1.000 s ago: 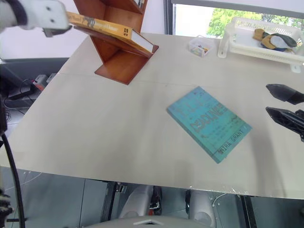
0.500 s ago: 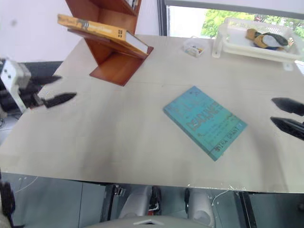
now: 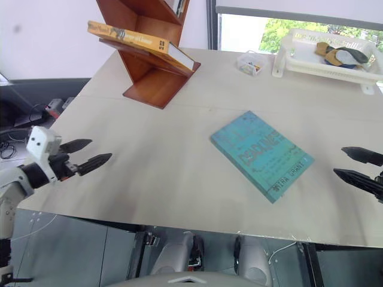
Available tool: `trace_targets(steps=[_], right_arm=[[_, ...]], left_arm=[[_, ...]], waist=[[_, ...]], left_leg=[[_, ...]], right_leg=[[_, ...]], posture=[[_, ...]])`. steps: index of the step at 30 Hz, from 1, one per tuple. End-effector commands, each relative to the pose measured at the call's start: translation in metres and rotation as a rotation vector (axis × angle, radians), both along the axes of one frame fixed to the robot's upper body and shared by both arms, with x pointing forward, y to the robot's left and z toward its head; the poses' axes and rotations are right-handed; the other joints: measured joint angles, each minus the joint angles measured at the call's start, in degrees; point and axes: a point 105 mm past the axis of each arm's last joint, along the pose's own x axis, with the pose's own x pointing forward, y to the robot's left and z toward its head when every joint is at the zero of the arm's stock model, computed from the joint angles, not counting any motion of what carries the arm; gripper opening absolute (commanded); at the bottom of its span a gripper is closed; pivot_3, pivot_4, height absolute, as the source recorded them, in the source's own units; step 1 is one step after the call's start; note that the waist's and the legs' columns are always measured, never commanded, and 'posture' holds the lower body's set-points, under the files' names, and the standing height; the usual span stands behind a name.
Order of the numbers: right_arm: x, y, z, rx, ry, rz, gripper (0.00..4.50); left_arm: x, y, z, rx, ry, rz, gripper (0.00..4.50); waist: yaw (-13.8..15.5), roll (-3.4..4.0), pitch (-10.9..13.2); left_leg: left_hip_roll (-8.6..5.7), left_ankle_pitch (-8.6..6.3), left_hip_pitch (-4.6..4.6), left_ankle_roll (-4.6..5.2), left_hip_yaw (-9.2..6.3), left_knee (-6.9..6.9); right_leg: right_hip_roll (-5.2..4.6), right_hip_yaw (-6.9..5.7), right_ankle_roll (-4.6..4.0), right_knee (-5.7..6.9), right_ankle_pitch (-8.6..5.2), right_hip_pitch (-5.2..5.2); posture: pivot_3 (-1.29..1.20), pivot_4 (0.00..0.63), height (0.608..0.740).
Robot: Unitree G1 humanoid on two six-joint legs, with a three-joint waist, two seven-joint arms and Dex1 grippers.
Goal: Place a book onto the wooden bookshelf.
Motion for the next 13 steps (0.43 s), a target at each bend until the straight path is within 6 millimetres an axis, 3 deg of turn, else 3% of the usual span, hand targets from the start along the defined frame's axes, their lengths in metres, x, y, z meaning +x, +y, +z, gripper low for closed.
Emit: trace_targets(steps=[1,13], right_arm=[[-0.002,-0.008,-0.002,-0.036,-0.028,-0.04,4.5],[-0.016,-0.032,-0.03,-0.107,0.019,-0.18,4.5]], left_arm=[[0.004,-0.016,0.006,-0.014,-0.035,-0.042,4.48],[0.012,-0.039,0.002,-0.05,-0.038,-0.121,4.48]], waist=[[0.0,0.02,0.0],[-0.1,0.05,0.0]], left_leg=[[0.0,0.0,-0.01,0.01,0.0,-0.02],[0.0,-0.14,-0.02,0.25,0.04,-0.06]], right_leg=[[0.0,0.0,-0.01,-0.01,0.0,0.0],[0.06,-0.06,0.04,-0.02,-0.07,-0.01]], posture=[[0.0,0.15,0.712],[0.0,0.15,0.712]])
